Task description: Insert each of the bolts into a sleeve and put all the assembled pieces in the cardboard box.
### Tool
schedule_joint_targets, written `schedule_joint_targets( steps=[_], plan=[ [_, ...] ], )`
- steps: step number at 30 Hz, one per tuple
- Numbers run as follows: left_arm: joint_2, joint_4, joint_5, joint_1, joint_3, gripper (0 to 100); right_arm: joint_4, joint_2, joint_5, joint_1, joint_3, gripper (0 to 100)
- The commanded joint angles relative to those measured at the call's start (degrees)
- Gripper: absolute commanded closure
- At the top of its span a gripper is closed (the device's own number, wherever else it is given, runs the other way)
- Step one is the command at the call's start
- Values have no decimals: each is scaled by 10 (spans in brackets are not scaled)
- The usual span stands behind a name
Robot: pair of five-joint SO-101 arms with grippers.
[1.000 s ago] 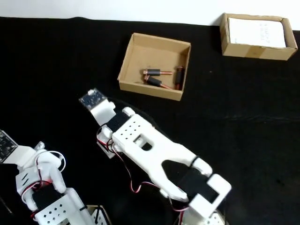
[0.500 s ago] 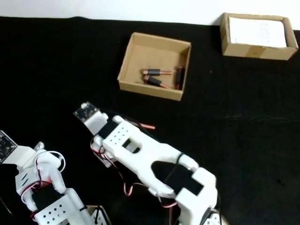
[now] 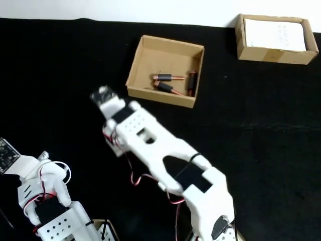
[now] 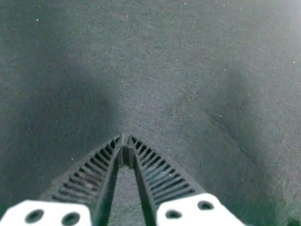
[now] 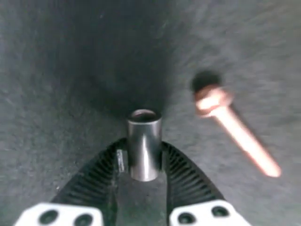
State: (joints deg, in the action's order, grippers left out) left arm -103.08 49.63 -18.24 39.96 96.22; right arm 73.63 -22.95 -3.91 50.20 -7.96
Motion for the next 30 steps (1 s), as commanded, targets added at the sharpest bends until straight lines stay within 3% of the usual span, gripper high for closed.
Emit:
schedule_joint_targets(
  steps=[1,5,9,13,20,25,30],
  plan=[
    [2,-2,-11,-12,9,980,131,6,-1,-28,-156,992],
    [2,3,-39,-43,9,980,269,6,-1,-51,-321,992],
    [-2,25,-33,-84,9,977,275,44,-1,-76,-434,992],
    [-2,32,-28,-116,9,976,275,145,-1,-81,-444,992],
    [3,53,2,-236,-39,972,275,364,-1,-161,-245,992],
    [15,111,3,-361,-102,831,263,512,-1,-241,-32,992],
    [153,103,2,-430,-188,797,202,659,0,-318,182,992]
  ],
)
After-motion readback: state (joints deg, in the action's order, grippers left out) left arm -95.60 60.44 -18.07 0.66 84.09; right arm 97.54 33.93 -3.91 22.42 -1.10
